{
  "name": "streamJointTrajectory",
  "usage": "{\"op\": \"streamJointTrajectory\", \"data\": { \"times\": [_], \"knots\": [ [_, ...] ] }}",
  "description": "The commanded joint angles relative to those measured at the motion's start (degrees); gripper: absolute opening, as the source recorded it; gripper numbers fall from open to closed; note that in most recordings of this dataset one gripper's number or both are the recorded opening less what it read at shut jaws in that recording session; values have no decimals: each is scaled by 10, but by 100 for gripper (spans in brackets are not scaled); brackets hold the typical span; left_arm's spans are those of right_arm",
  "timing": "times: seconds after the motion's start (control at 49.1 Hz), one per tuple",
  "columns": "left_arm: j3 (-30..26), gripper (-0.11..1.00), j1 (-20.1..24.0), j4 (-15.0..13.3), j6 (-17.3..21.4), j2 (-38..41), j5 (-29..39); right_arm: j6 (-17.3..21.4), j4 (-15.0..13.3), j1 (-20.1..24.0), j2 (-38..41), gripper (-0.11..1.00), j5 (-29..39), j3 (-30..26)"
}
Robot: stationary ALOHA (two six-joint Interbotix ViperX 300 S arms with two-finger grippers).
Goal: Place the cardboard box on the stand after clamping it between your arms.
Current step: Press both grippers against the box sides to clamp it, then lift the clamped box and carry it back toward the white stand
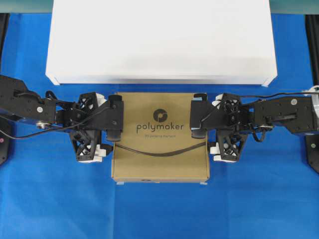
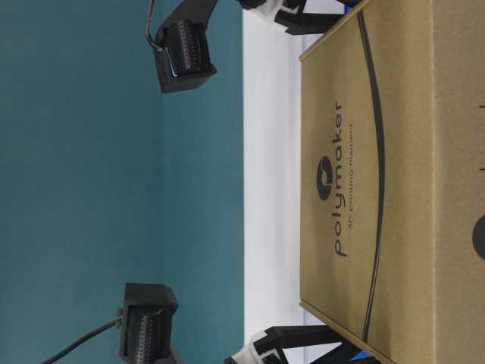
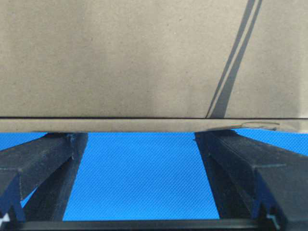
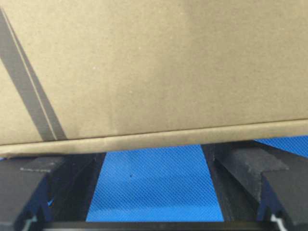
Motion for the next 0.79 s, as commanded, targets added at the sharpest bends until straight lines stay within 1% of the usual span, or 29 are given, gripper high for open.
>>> {"op": "streamJointTrajectory", "data": {
  "times": [0.0,0.224,0.428,0.631,0.774],
  "knots": [
    [-11,86,-2,2,1,-1,-4,-2,-1,-1,-6,99,-4,-14],
    [-27,86,0,2,-2,7,-11,-3,0,-2,-6,99,-4,-14],
    [-34,86,5,2,-3,11,-11,-19,0,-5,-5,99,-7,-15],
    [-41,86,4,1,-5,9,-10,-23,0,-9,-7,99,-7,-18],
    [-57,86,4,2,-13,-1,0,-22,4,-11,-19,99,1,-34]
  ]
}}
